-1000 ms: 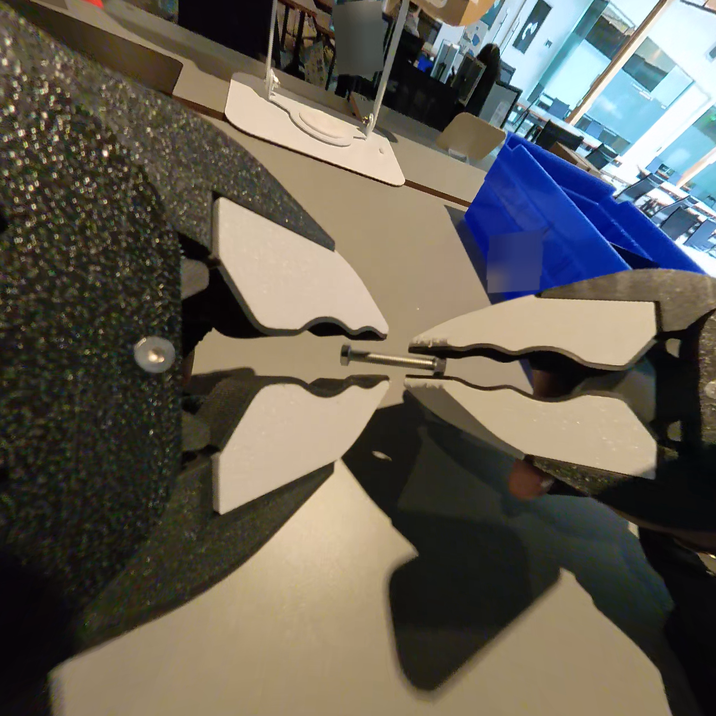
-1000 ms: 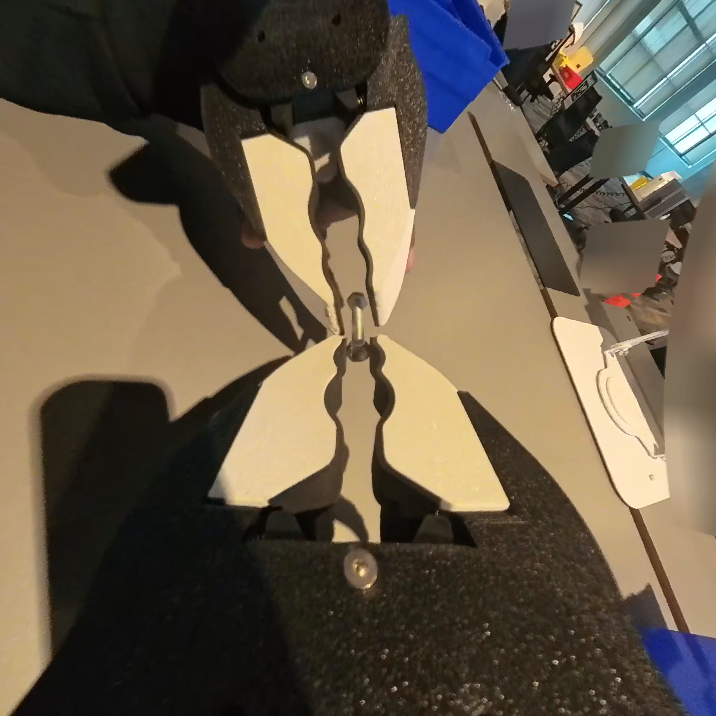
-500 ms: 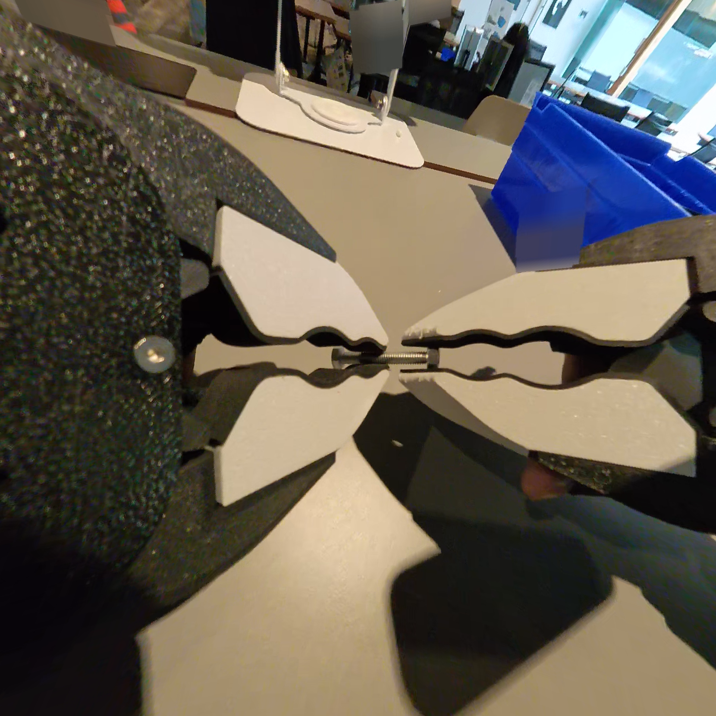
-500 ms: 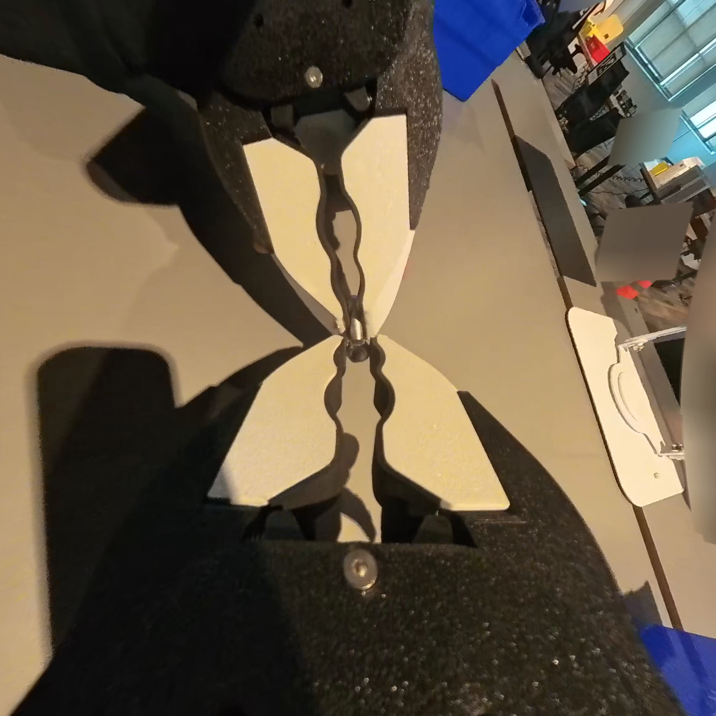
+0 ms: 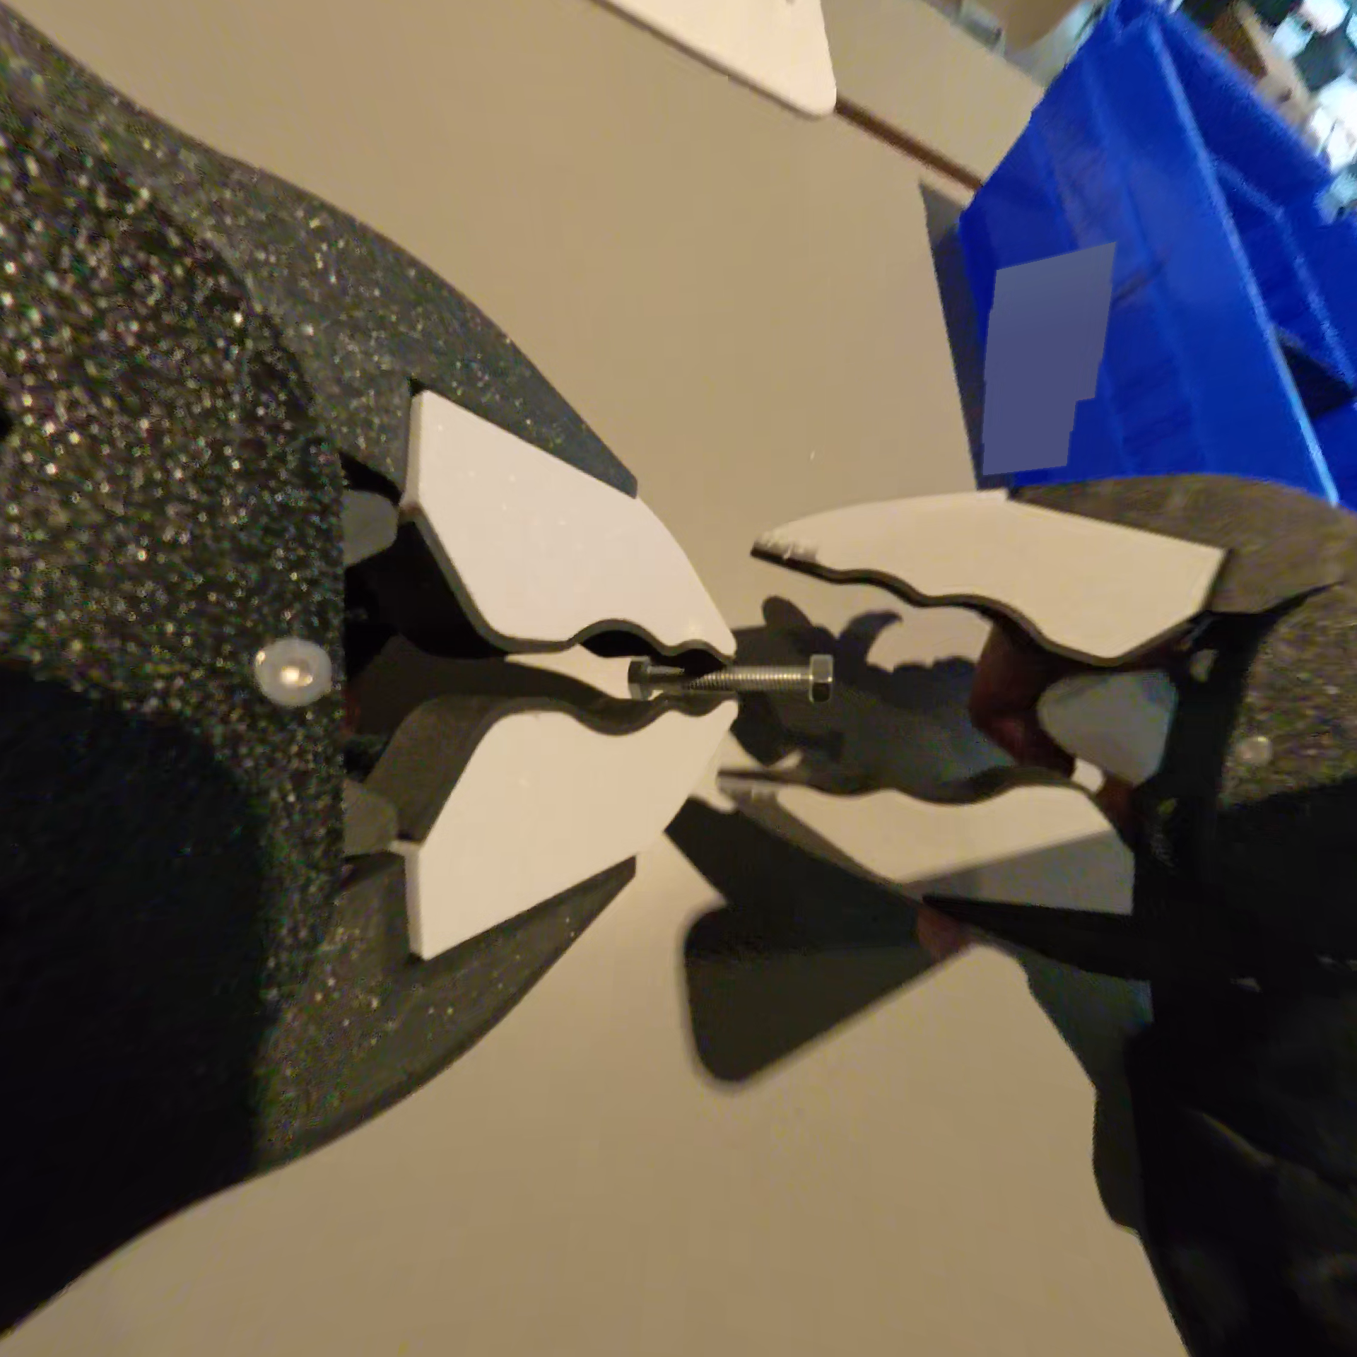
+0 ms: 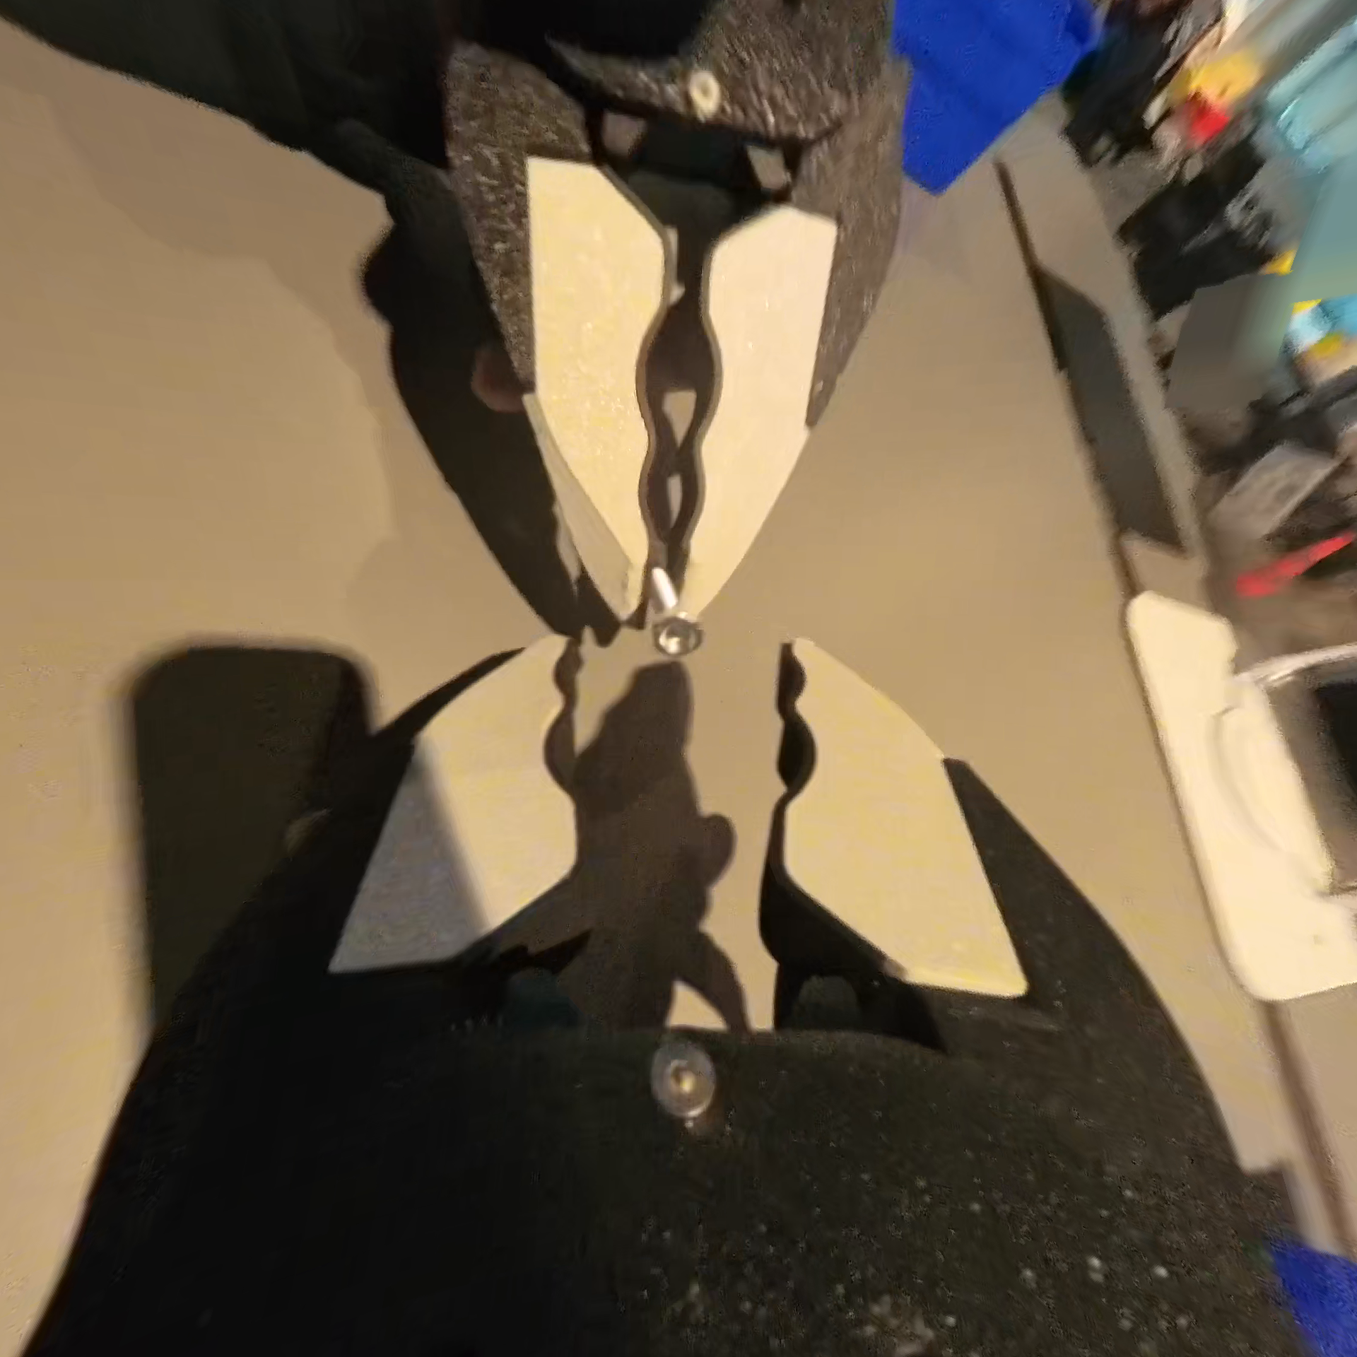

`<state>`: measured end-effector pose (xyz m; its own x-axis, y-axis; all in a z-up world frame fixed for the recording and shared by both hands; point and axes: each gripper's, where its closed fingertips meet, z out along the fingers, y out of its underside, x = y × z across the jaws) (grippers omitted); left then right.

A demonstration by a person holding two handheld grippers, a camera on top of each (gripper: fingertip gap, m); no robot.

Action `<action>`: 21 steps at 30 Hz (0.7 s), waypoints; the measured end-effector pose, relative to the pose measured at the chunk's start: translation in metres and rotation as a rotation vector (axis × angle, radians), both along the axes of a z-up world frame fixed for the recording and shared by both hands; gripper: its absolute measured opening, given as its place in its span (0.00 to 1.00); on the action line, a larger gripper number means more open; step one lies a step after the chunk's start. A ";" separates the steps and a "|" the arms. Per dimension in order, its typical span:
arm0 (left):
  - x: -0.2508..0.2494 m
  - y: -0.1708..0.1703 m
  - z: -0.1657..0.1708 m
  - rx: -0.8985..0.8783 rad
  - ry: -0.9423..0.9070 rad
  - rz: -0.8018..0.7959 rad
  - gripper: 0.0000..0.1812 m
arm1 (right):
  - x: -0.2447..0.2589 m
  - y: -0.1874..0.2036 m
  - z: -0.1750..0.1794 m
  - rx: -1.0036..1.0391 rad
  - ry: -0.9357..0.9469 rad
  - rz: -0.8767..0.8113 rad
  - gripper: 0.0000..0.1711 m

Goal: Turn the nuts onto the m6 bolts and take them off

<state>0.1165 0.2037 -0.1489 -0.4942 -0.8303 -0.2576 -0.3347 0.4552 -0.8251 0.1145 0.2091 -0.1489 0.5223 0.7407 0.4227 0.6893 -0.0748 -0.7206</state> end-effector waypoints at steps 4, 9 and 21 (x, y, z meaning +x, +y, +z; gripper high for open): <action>0.009 0.021 0.008 0.155 -0.102 0.110 0.03 | 0.001 0.004 -0.002 -0.182 0.218 -0.079 0.36; 0.014 0.037 0.008 0.416 -0.155 0.185 0.03 | 0.004 0.013 0.014 -0.250 0.454 -0.148 0.26; 0.012 0.028 0.001 0.460 -0.128 0.122 0.03 | 0.007 0.012 0.011 -0.057 0.180 -0.105 0.06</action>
